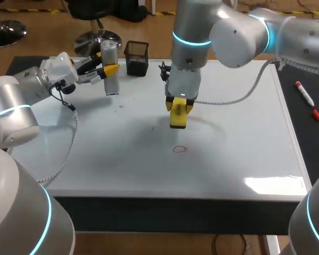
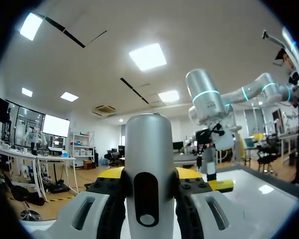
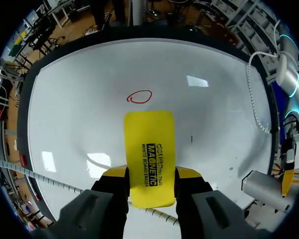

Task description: Pick up the inspection probe, press it on each red-marked spot on the whiteboard one by one, put down the probe, pick up the eraser, and wipe off all the red marks.

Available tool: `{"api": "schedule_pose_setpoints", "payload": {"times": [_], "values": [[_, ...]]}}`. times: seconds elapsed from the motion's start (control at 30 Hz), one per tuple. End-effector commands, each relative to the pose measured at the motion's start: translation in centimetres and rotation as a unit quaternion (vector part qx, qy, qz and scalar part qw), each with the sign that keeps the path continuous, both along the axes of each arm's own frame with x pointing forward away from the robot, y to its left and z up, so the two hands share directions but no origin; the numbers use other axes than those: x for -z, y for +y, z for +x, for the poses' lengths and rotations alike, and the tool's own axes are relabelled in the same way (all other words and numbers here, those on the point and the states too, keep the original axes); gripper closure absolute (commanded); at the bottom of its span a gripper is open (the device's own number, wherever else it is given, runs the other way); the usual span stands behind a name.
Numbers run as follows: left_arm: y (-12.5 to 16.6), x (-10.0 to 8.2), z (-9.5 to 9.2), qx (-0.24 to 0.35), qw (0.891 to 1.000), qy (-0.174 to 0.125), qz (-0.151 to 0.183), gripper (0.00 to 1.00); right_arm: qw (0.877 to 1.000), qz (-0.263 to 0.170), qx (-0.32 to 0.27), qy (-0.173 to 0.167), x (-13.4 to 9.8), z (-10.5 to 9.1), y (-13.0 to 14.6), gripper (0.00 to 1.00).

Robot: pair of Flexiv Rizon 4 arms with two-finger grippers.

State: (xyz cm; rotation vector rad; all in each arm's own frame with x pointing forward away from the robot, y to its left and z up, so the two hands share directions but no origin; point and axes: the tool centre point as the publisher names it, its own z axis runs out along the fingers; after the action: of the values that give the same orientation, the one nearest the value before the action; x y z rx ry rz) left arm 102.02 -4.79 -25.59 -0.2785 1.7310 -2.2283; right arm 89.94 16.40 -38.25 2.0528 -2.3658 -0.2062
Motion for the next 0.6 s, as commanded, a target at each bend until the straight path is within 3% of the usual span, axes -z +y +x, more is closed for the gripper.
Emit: {"api": "schedule_pose_setpoints", "payload": {"times": [0.03, 0.47, 0.6], "values": [[0.0, 0.0, 0.0, 0.000, 1.000, -0.001, -0.001, 1.00, 1.000, 0.000, 0.000, -0.006, -0.1, -0.2, -0.2, 1.00], [0.0, 0.0, 0.0, 0.000, 1.000, -0.001, -0.001, 1.00, 1.000, 0.001, -0.002, -0.006, -0.1, -0.3, -0.2, 1.00], [0.0, 0.0, 0.0, 0.000, 1.000, -0.001, -0.001, 1.00, 1.000, 0.000, -0.011, -0.007, 0.4, -1.3, 0.5, 1.00]]}}
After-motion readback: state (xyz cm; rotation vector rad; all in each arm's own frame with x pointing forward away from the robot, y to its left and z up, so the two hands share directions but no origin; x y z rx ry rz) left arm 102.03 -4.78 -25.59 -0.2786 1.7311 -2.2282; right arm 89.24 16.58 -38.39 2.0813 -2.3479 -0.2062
